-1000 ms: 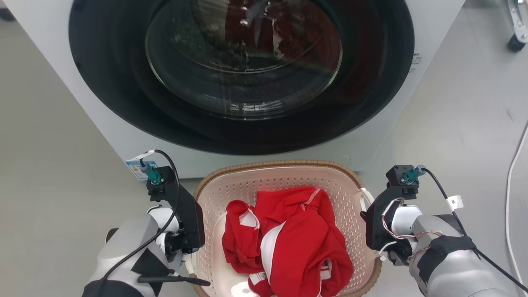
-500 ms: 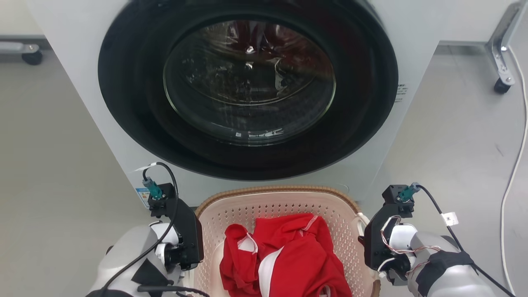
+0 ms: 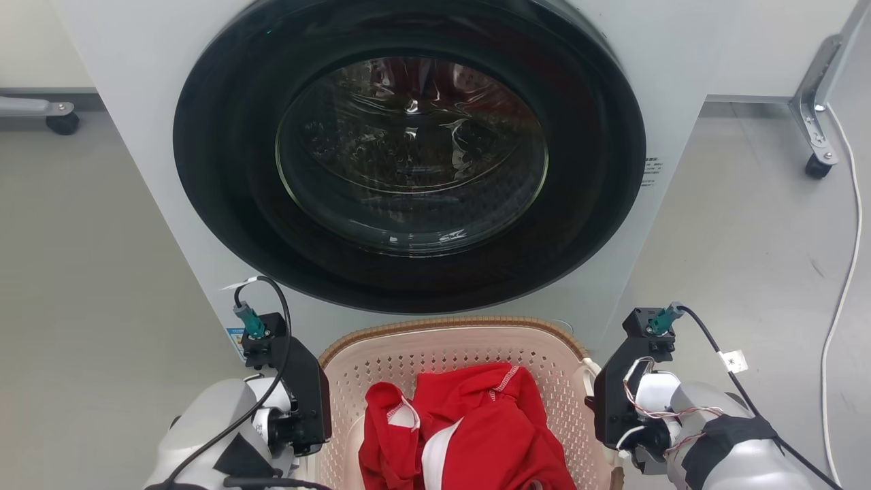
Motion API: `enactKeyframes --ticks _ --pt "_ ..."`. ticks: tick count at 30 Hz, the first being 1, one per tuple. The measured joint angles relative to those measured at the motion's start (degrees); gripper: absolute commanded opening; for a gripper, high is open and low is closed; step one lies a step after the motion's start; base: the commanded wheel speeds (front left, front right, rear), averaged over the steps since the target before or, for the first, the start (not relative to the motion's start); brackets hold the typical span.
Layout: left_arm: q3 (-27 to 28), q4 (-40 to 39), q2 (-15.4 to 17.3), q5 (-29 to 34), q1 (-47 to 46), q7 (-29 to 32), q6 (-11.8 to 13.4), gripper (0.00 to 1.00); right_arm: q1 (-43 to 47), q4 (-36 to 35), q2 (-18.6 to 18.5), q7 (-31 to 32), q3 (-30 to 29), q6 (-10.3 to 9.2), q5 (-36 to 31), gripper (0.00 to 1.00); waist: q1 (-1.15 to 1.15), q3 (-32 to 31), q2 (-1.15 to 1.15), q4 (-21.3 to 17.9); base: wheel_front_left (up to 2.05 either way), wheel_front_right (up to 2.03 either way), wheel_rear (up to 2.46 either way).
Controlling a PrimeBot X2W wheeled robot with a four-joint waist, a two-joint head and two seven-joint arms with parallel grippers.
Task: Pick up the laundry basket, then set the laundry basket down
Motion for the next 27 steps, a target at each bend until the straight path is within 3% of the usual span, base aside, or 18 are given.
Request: enactKeyframes --ticks 27 --pt "-1.4 0.2 0.1 -0.5 0.0 0.0 0.5 0.00 0.0 -1.1 -0.2 2.8 4.1 -2.20 4.2 0.00 0.00 0.0 0.01 -0.6 0.00 0.00 0.00"
